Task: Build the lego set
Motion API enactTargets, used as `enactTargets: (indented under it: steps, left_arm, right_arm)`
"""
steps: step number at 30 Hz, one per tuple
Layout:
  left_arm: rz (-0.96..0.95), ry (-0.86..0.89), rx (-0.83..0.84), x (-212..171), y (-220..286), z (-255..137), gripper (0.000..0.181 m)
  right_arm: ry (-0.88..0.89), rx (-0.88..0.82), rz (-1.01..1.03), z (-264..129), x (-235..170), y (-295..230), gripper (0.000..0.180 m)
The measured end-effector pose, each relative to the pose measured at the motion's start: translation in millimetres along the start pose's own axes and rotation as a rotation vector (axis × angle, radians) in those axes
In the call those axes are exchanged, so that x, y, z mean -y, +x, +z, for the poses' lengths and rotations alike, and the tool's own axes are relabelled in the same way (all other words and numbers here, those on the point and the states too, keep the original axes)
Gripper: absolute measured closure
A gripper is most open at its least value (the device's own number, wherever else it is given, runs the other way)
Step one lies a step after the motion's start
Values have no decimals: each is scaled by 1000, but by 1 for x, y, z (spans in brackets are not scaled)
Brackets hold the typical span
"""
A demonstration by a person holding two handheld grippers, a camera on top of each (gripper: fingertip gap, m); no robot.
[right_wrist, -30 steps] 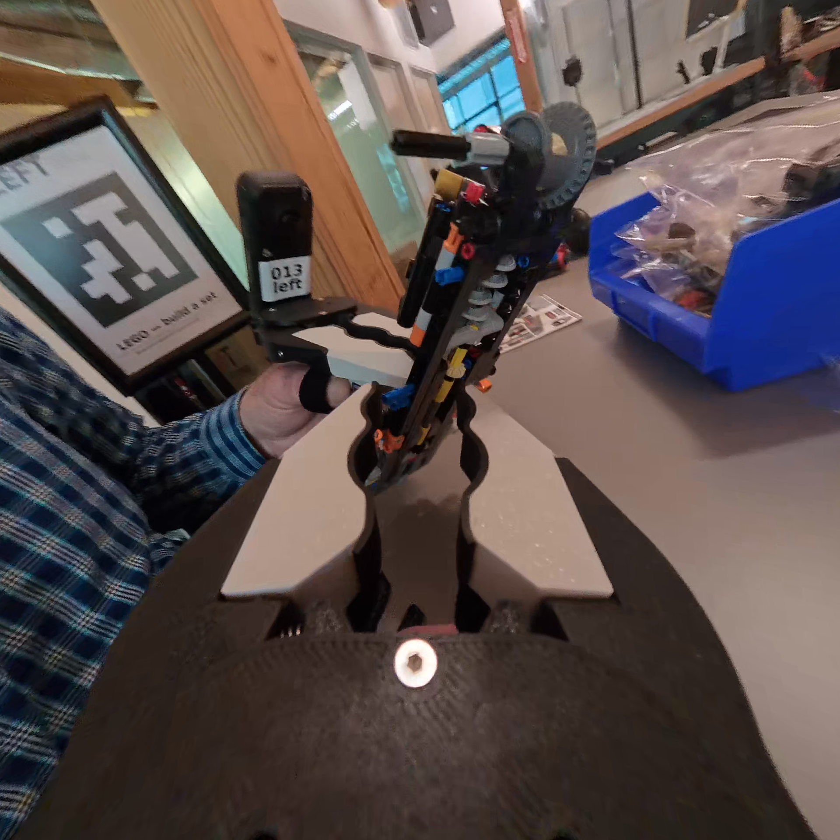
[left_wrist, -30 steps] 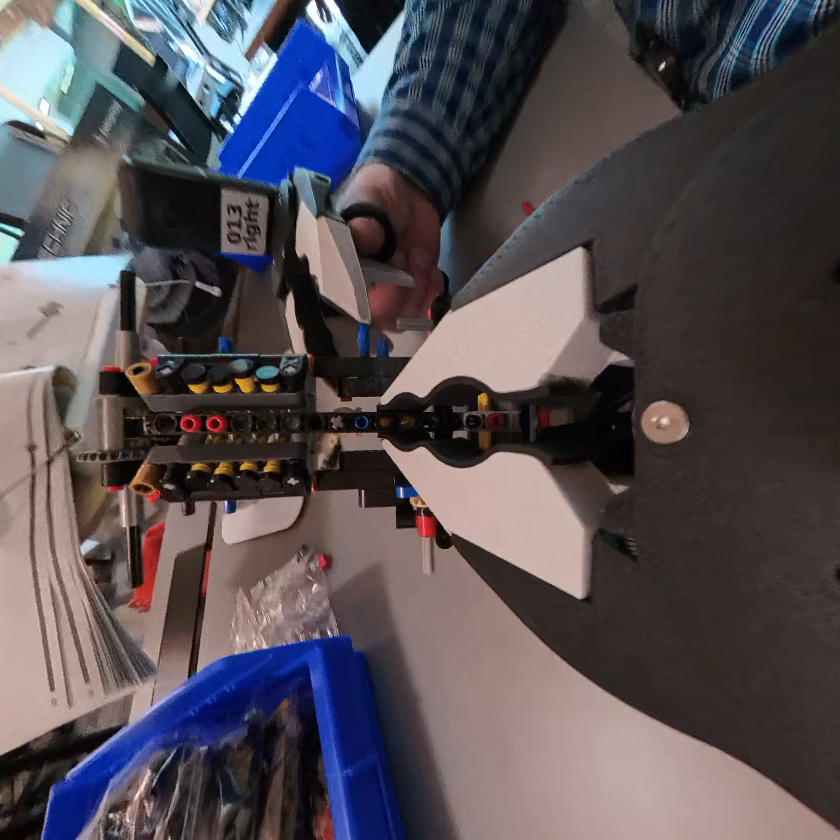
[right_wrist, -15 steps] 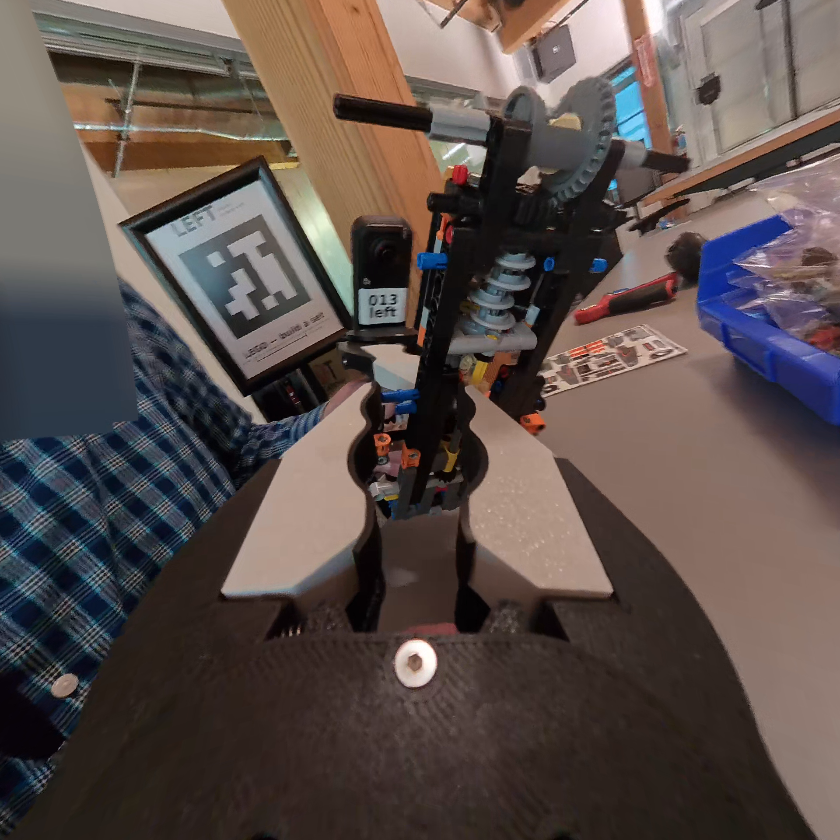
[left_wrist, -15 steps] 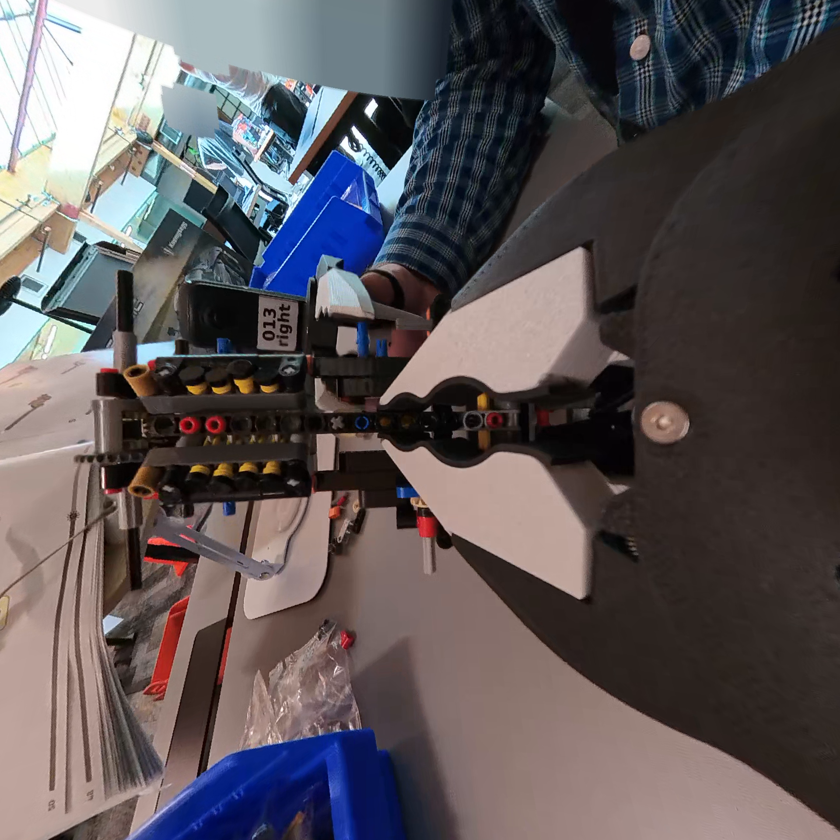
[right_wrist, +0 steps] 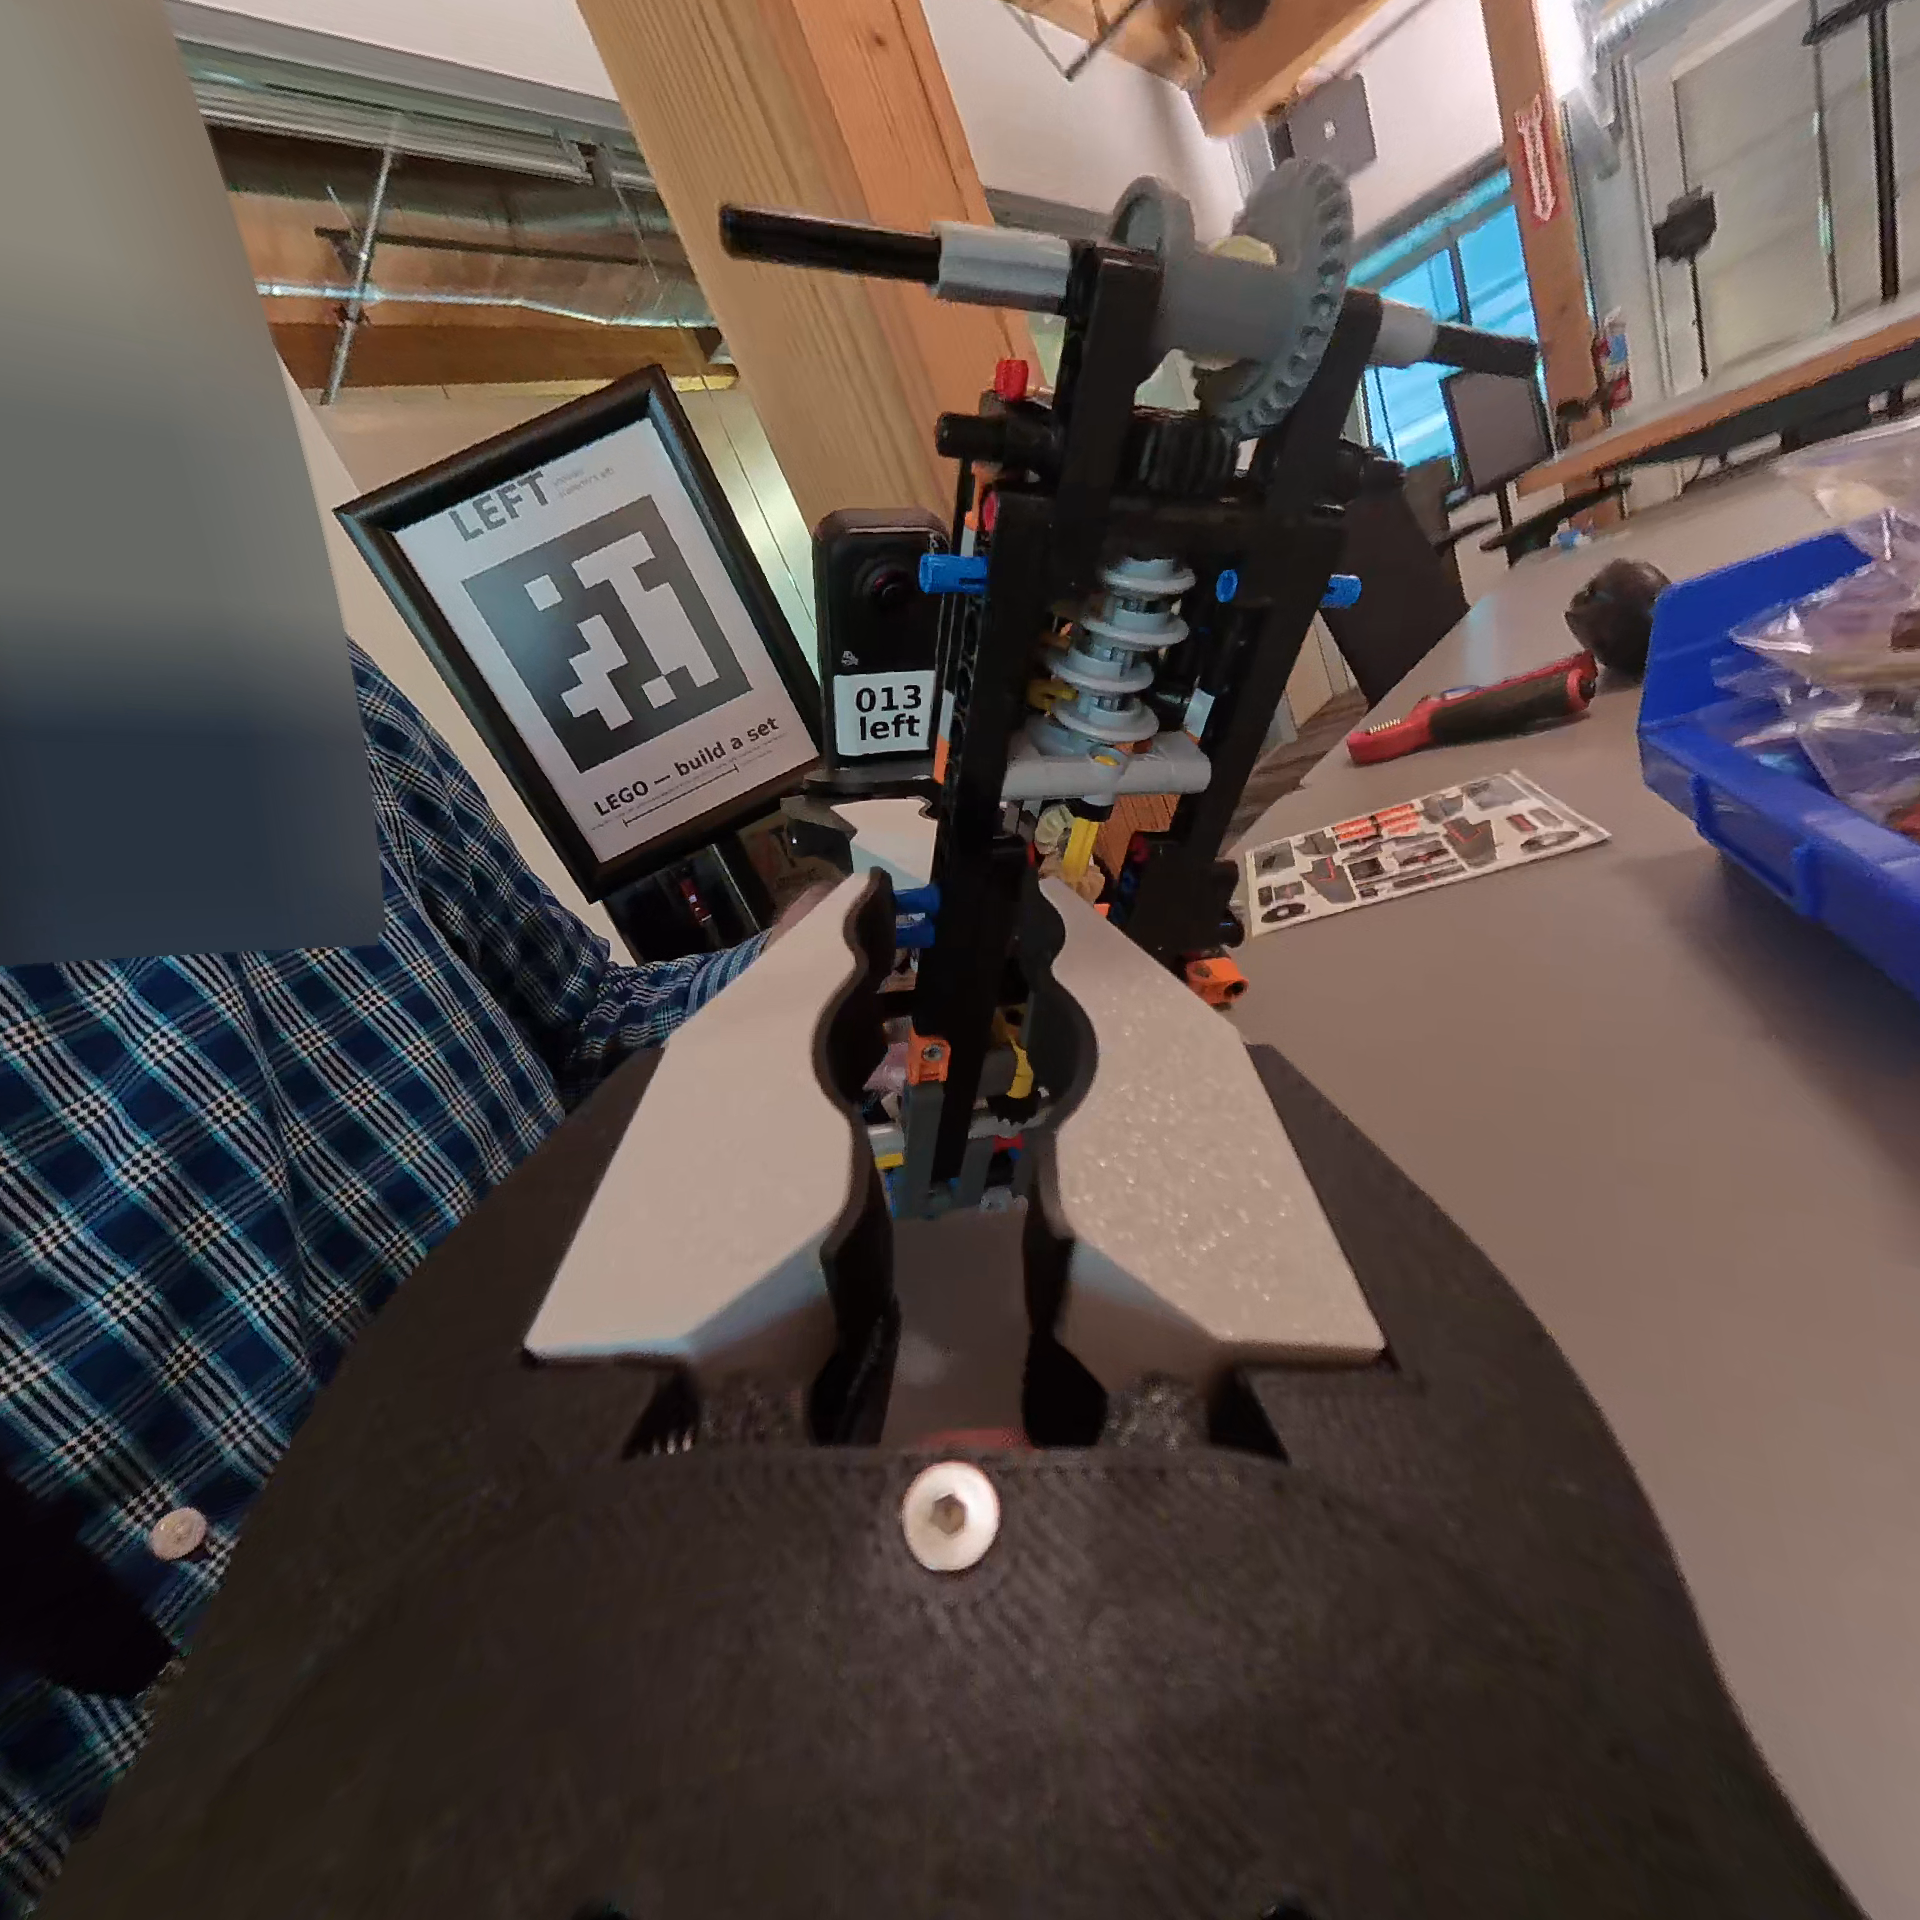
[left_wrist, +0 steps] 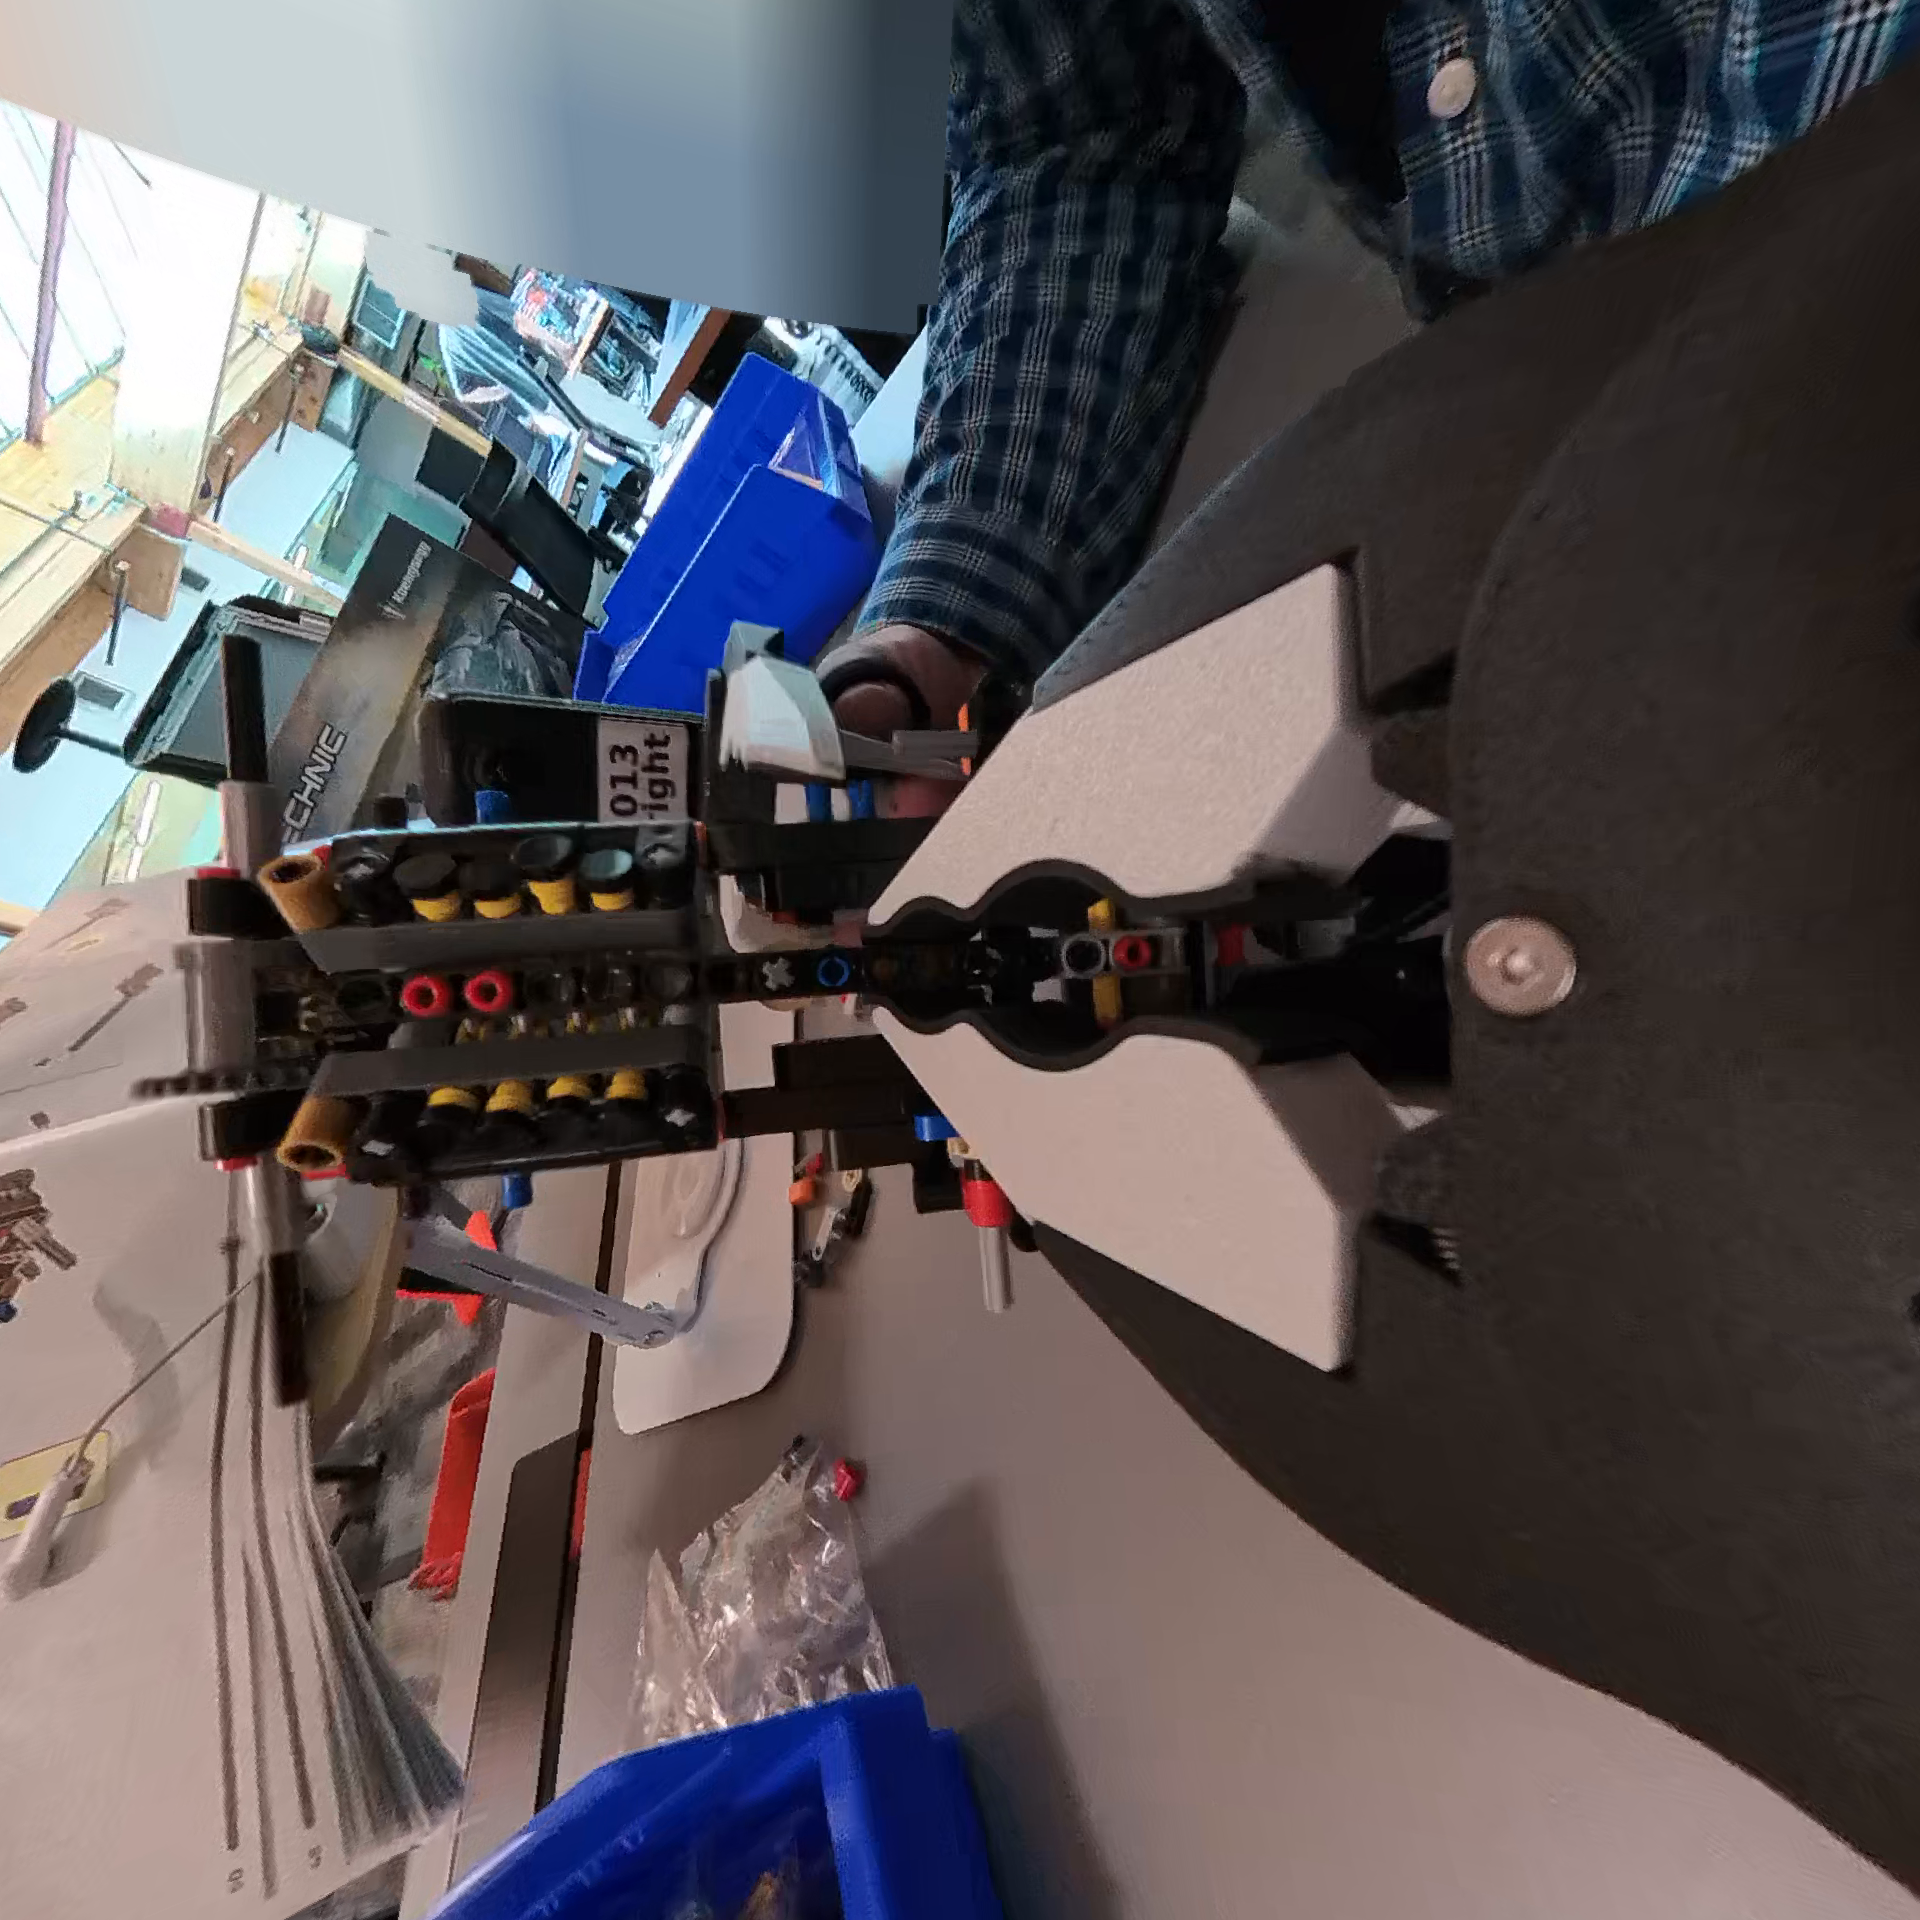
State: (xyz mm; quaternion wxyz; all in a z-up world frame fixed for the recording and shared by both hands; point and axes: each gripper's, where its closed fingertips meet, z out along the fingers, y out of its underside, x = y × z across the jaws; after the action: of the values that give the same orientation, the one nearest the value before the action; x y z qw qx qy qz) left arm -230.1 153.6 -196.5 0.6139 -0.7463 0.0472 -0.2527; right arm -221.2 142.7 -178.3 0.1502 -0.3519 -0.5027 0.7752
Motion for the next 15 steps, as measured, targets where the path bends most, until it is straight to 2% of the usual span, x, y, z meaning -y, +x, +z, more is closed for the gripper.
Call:
enactTargets:
  steps: [8, 9, 10, 12, 13, 15]
  left_arm:
    - [19, -41, 56, -4, -9, 1, 176]
    - [18, -53, 69, -3, -12, 0, 176]
    - [30, -66, 94, -2, -16, -3, 176]
    - [59, -157, 147, -8, -29, -12, 176]
    - [75, -211, 167, -12, -36, -16, 176]
    - [117, -297, 237, -18, -52, -26, 176]
  right_arm:
    - [-33, -46, 26, 0, -3, 8, 159]
    - [-58, -68, 29, -2, -4, 10, 157]
    - [-77, -90, 20, -6, -3, 10, 143]
    - [-113, -157, -22, -19, 2, 10, 137]
    - [-163, -196, -43, -26, -1, 10, 135]
    - [-348, -258, -95, -34, -24, 7, 146]
